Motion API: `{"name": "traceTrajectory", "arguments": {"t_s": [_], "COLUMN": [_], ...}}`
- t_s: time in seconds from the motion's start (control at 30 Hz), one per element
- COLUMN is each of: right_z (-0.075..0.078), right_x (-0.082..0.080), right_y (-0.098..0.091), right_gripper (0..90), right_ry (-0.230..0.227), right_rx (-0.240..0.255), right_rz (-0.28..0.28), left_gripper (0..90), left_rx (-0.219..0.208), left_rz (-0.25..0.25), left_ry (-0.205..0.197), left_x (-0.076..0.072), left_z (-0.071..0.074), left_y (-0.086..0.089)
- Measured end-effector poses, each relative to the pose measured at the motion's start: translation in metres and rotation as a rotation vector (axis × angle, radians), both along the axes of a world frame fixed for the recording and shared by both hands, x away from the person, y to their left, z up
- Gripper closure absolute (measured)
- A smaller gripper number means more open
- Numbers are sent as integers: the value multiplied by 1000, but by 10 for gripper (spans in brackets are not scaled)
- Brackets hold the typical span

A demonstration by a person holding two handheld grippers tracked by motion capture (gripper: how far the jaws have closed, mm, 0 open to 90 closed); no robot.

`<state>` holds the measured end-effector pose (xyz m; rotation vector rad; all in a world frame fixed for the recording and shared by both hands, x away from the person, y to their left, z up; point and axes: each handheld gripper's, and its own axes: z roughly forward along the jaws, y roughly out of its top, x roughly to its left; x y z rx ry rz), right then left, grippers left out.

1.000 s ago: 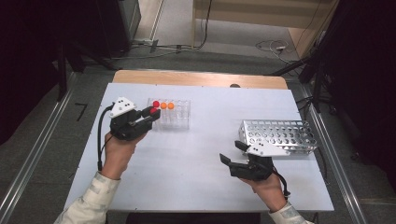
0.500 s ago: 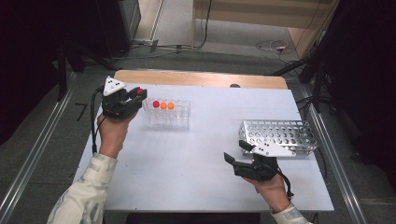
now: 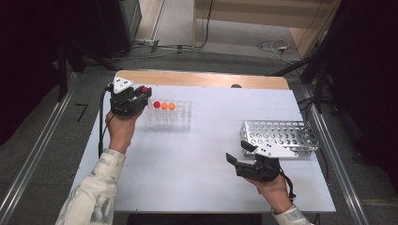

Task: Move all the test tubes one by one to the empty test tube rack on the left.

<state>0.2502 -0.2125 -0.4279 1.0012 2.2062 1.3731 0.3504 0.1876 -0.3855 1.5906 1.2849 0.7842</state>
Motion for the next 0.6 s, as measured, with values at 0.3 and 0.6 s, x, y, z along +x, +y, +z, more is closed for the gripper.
{"name": "traceTrajectory", "arguments": {"t_s": [0.3,0.6], "right_z": [-1,-1], "right_x": [0,0], "right_y": [0,1], "right_gripper": [279,280], "right_ry": [2,4], "right_rx": [-3,-5], "right_rz": [1,0], "left_gripper": [690,644], "left_rx": [-5,-12], "left_rz": [6,8], "left_ry": [35,46], "left_x": [2,2], "left_z": [-21,-28], "left_y": [-1,-2]}}
